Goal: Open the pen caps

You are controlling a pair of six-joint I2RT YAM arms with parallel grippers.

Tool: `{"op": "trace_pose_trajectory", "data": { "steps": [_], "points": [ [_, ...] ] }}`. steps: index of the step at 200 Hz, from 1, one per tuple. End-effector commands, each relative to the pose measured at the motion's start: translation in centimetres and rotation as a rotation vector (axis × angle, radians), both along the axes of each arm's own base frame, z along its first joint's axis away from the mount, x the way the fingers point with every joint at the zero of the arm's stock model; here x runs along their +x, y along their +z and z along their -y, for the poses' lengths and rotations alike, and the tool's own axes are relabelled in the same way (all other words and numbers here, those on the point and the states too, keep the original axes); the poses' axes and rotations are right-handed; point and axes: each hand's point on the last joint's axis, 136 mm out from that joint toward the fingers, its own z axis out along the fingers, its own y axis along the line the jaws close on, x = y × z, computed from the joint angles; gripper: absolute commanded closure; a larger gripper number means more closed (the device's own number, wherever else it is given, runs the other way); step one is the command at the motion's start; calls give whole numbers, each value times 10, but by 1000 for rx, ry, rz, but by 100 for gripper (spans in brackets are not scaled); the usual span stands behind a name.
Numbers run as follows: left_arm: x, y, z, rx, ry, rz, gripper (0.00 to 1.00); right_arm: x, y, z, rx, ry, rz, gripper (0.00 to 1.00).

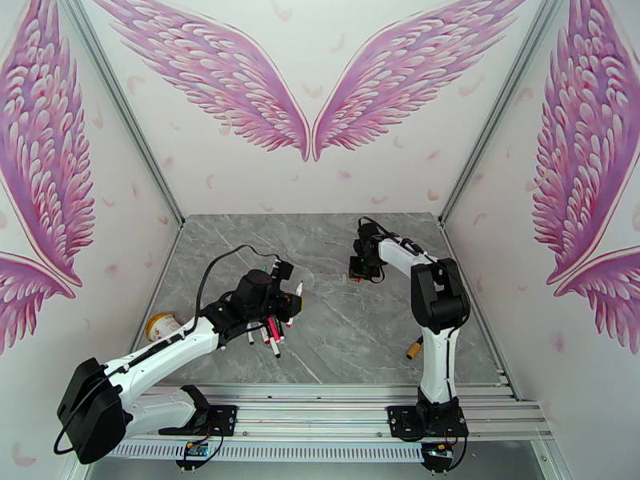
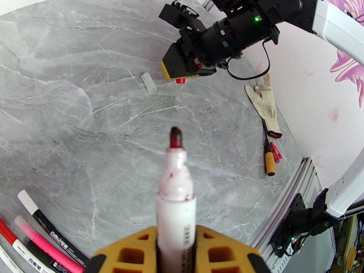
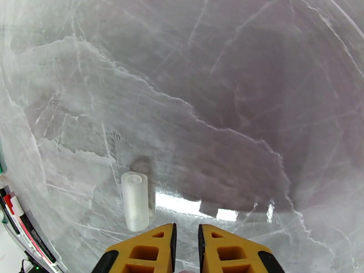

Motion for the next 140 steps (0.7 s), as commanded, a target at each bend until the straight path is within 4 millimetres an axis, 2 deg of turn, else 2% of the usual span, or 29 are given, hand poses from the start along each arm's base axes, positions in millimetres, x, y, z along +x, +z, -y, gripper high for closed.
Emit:
{"op": "trace_pose_trajectory", "data": {
  "steps": [1,77,110,140],
  "points": [
    [2,-2,2,4,-9,-20,95,3,-4,-6,33,14,-23,82],
    [3,-6,4,19,-11,-32,95,7,-7,-9,44,7,-32,71],
    [5,-9,4,26,-4,-37,95,7,-1,-11,64,6,-21,70],
    [16,-16,-6,71,65,-44,95,3,12,-13,91,-4,16,69]
  ]
}}
